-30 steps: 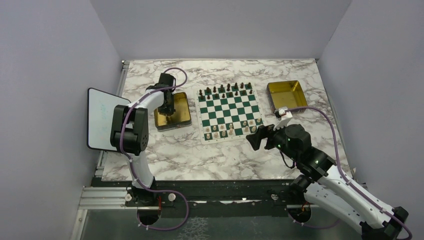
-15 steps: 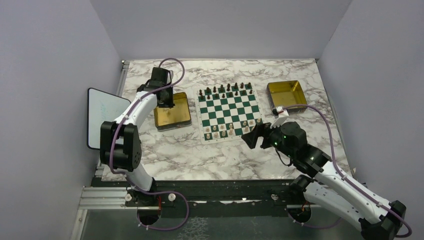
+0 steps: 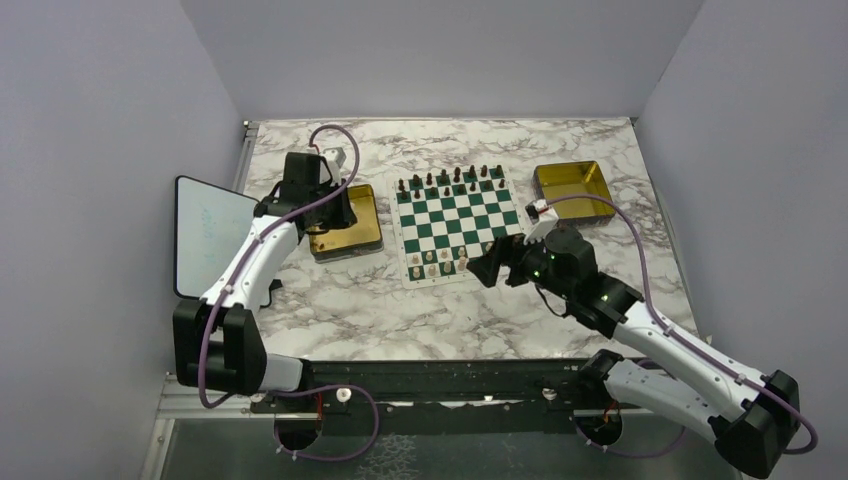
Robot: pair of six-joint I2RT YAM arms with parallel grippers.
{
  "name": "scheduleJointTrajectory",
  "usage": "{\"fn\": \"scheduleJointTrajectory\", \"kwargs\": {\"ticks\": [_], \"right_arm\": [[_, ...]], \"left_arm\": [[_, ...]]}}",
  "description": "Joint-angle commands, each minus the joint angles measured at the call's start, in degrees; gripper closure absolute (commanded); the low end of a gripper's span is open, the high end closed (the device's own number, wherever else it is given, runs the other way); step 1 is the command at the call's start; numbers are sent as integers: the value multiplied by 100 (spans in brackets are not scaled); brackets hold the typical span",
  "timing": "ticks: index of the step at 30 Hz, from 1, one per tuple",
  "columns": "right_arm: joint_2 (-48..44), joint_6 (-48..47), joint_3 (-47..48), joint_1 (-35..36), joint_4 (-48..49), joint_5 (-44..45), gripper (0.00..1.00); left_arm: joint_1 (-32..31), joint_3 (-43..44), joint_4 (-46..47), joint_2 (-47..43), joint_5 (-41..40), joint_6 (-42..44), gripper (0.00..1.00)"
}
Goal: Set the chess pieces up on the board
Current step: Pick up the chess piece from the storage box.
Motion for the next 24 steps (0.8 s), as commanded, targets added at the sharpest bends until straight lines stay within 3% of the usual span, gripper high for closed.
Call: {"fn": "scheduleJointTrajectory", "kwargs": {"ticks": [1, 7, 13, 16, 20, 24], "right_arm": [[249, -190, 257, 5, 821, -184, 5], [1155, -772, 606, 1, 2063, -295, 15], [2226, -1170, 1128, 18, 3265, -1120, 25], [2550, -1299, 1551, 19, 3134, -1350, 25], [2696, -594, 2489, 20, 2025, -1199, 27], [2588, -2000, 1916, 34, 2855, -1914, 26]], "left_arm": [[21, -364, 611, -597, 1866, -340, 100], [-81, -701, 1041, -895, 2855, -1576, 100], [-98, -1656, 2876, -1600, 3299, -3854, 100], [-98, -1831, 3622, -1646, 3934, -3745, 100], [-98, -1695, 2892, -1458, 4061, -3229, 100], [-98, -1852, 3201, -1506, 4161, -3976, 100]]}}
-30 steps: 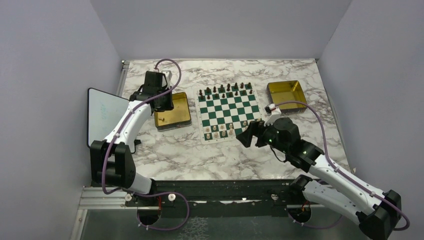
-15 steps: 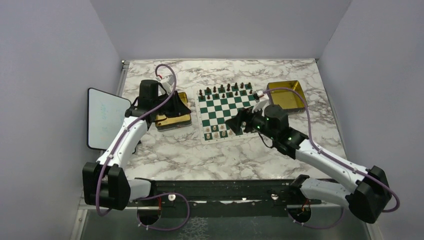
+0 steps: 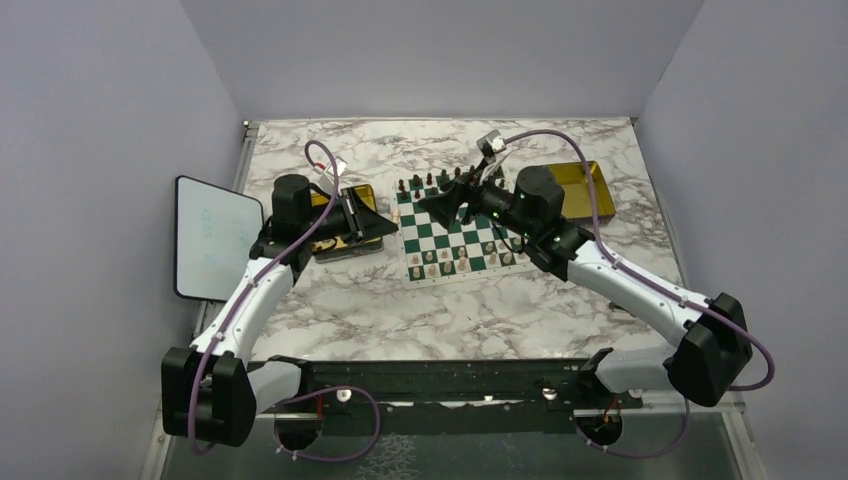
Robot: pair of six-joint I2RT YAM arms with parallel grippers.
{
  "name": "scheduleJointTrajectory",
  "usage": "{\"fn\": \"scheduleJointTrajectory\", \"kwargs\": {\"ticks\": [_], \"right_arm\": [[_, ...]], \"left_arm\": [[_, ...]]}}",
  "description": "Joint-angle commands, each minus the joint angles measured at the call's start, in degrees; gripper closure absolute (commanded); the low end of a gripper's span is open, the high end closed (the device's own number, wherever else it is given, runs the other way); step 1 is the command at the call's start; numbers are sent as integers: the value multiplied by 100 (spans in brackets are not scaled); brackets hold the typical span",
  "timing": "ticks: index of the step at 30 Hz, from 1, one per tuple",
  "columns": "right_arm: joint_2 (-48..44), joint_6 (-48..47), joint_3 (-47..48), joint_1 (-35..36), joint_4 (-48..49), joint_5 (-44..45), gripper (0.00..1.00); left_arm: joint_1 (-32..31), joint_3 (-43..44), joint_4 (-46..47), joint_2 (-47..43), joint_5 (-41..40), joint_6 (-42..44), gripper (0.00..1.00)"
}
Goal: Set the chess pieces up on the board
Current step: Pick up the chess piece from the storage box.
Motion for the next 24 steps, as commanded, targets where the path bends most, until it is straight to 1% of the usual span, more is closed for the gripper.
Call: {"fn": "scheduleJointTrajectory", "kwargs": {"ticks": [1, 3, 5, 7, 8, 9, 10, 12, 13, 15, 17, 20, 22, 24], "right_arm": [[-180, -1429, -554, 24, 873, -615, 26], [-181, -2328, -772, 26, 1336, -710, 25], [-98, -3222, -744, 27, 1401, -1139, 21], [-39, -4560, -712, 26, 1200, -2215, 21], [-70, -5481, -739, 31, 985, -2818, 21], [-138, -6269, -836, 39, 852, -3242, 20], [-183, -6622, -960, 40, 969, -3407, 19], [-148, -6781, -949, 40, 1113, -3236, 19], [-50, -6951, -830, 40, 944, -3161, 20], [155, -7524, -526, 41, 336, -3304, 22], [323, -8061, -328, 40, -118, -3558, 29], [477, -8182, -302, 48, -70, -3708, 46], [623, -8428, -152, 77, -485, -3780, 49], [755, -8801, 57, 85, -1040, -3865, 49]], "left_arm": [[-11, -46, 471, -79, 379, -648, 100], [-11, 2, 456, -146, 289, -704, 100], [-11, 51, 460, -135, 370, -831, 100], [-11, 112, 410, -57, 567, -740, 100], [-11, 175, 204, 10, 644, -516, 100], [-11, 264, -139, 93, 686, -250, 100], [-11, 335, -445, 179, 749, 29, 100], [-11, 431, -966, 352, 909, 383, 100], [-11, 430, -1024, 411, 1024, 450, 100], [-11, 392, -1083, 407, 1186, 526, 100], [-11, 398, -1273, 384, 1214, 687, 100], [-11, 403, -1565, 452, 1285, 987, 100], [-15, 363, -1620, 487, 1325, 1044, 100], [-19, 324, -1625, 457, 1313, 1059, 100]]}}
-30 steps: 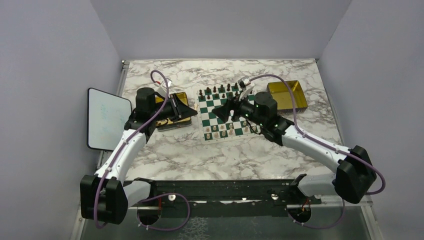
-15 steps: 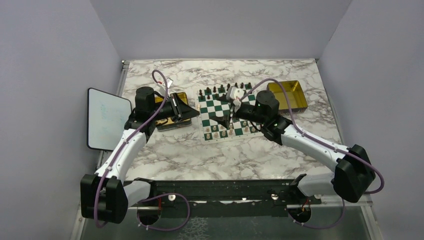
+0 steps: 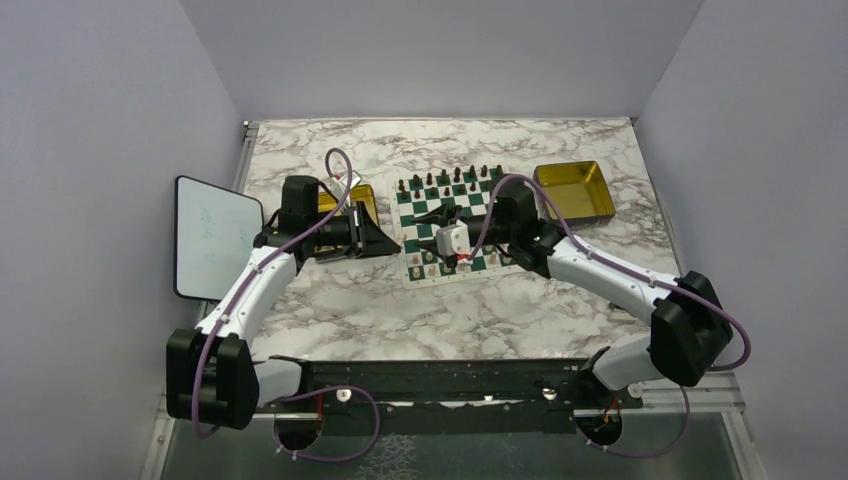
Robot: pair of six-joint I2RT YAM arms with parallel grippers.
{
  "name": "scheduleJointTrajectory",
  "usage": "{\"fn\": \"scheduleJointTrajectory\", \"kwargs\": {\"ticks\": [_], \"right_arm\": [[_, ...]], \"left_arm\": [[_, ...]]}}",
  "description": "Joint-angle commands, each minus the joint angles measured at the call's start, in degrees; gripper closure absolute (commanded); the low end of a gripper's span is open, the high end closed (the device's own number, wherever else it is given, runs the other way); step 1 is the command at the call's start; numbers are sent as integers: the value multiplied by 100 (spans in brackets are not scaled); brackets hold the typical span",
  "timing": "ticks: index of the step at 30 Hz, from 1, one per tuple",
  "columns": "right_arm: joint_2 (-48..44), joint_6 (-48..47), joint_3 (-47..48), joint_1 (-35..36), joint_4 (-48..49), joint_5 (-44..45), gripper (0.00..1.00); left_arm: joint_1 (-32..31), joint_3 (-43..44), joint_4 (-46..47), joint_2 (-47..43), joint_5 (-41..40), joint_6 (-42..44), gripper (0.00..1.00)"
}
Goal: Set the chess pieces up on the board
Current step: Pick up the chess piece from the storage box.
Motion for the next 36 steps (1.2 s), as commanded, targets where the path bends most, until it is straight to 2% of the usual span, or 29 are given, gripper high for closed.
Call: {"fn": "scheduleJointTrajectory", "kwargs": {"ticks": [1, 4, 8, 12, 21, 26, 29, 32, 34, 36], "right_arm": [[282, -1029, 442, 45, -1090, -474, 49], [429, -1303, 559, 90, -1284, -598, 49], [605, -1543, 661, 326, -1480, -310, 47], [666, -1632, 534, 416, -1358, -275, 47], [765, -1639, 329, 525, -1096, -139, 66], [807, -1617, 224, 572, -1036, 40, 68], [834, -1543, 186, 627, -881, 227, 63], [881, -1363, 162, 649, -729, 317, 63], [908, -1277, 190, 657, -695, 307, 68], [904, -1035, 172, 658, -515, 248, 77]], "left_arm": [[-27, 15, -270, -20, 281, 386, 100], [-45, -42, -299, -37, 297, 407, 100], [-96, -43, -394, -37, 297, 421, 100], [-174, 4, -503, -28, 266, 457, 100], [-216, 214, -719, -32, 260, 469, 100], [-213, 156, -814, 19, 248, 541, 100], [-226, 114, -887, 37, 266, 581, 100], [-222, 157, -973, 25, 260, 620, 100], [-223, 209, -1064, 32, 251, 675, 100], [-224, 254, -1130, 52, 241, 720, 95]]}}
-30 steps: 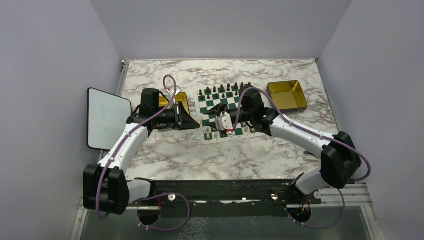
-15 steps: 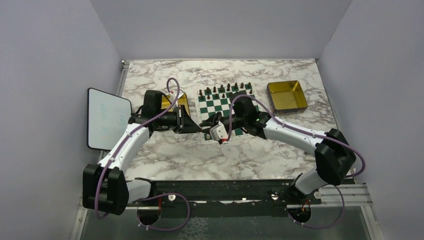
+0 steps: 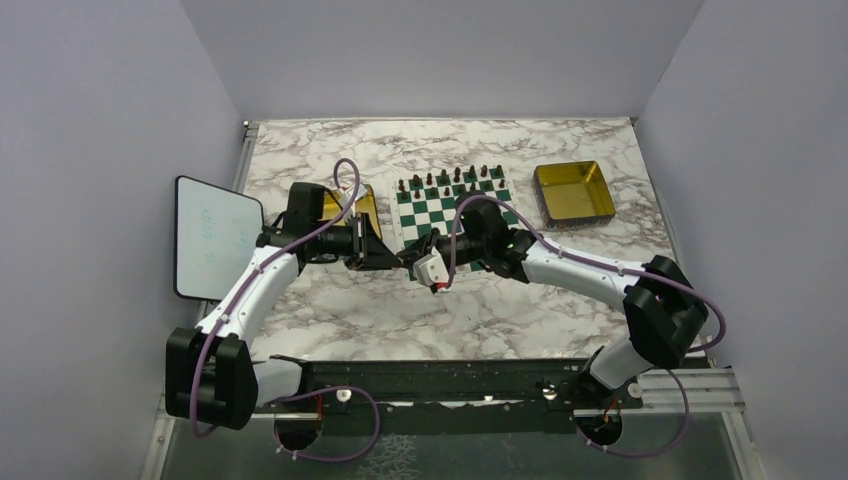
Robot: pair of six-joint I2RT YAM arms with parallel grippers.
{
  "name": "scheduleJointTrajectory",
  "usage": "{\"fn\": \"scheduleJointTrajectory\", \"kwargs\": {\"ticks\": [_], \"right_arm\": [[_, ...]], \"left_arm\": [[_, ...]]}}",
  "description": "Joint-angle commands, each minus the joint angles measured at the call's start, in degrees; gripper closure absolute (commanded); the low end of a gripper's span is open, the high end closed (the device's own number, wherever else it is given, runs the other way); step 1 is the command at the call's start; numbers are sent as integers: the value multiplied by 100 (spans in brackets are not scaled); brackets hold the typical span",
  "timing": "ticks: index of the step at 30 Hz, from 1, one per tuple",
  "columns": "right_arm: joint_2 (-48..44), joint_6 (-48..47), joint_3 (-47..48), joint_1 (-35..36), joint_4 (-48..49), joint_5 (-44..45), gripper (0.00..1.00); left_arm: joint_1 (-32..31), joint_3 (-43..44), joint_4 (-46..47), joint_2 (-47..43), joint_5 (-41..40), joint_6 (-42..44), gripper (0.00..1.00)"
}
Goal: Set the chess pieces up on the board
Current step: Pick up the chess piece from the storage box.
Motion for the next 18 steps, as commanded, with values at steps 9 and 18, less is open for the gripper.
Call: {"fn": "scheduleJointTrajectory", "kwargs": {"ticks": [9, 18], "right_arm": [[-185, 2942, -832, 55, 1942, 139, 94], [-792, 6676, -2192, 50, 4007, 781, 95]], "left_arm": [[-31, 653, -254, -140, -427, 360, 59], [-46, 1123, -342, -400, -1271, 772, 54]]}}
